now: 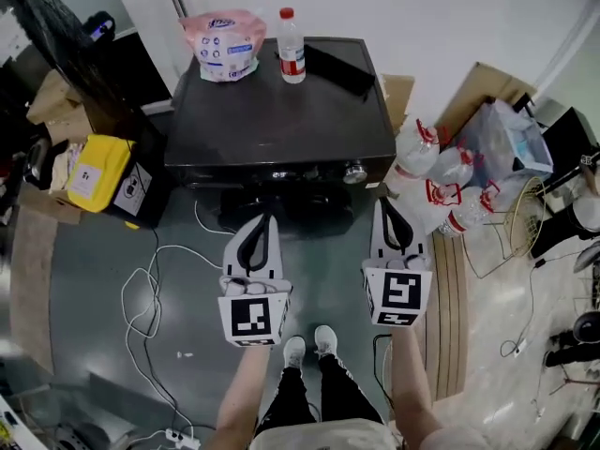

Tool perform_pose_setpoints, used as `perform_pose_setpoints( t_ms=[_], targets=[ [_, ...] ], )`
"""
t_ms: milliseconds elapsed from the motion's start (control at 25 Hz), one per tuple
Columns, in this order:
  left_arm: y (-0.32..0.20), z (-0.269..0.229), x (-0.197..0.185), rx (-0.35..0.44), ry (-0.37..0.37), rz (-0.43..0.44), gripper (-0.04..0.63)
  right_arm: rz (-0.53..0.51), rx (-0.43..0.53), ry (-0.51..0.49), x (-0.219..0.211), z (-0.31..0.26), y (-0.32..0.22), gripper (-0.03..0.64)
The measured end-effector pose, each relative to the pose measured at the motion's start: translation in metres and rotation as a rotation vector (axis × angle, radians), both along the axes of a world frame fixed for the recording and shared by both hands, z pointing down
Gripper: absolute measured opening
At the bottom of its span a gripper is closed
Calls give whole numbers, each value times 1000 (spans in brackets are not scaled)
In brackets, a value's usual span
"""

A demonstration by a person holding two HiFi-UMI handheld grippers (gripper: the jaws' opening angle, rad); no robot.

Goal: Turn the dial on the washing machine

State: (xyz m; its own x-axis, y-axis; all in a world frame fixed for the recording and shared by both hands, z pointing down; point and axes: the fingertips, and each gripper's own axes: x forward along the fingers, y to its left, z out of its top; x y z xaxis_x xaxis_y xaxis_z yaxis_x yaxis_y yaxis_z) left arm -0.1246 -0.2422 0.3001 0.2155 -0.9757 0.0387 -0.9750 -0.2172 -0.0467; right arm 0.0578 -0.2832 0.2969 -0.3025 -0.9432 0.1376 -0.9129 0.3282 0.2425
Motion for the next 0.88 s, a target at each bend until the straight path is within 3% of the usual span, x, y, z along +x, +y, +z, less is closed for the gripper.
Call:
perform_pose_setpoints(
  t_ms=[400, 880],
  targets=[
    [72, -88, 7, 35, -11, 12, -2, -19, 113, -70, -4, -114, 90, 2],
    [108, -126, 15, 118, -54, 5, -2, -64, 146, -120, -4, -122, 143, 2]
  ],
)
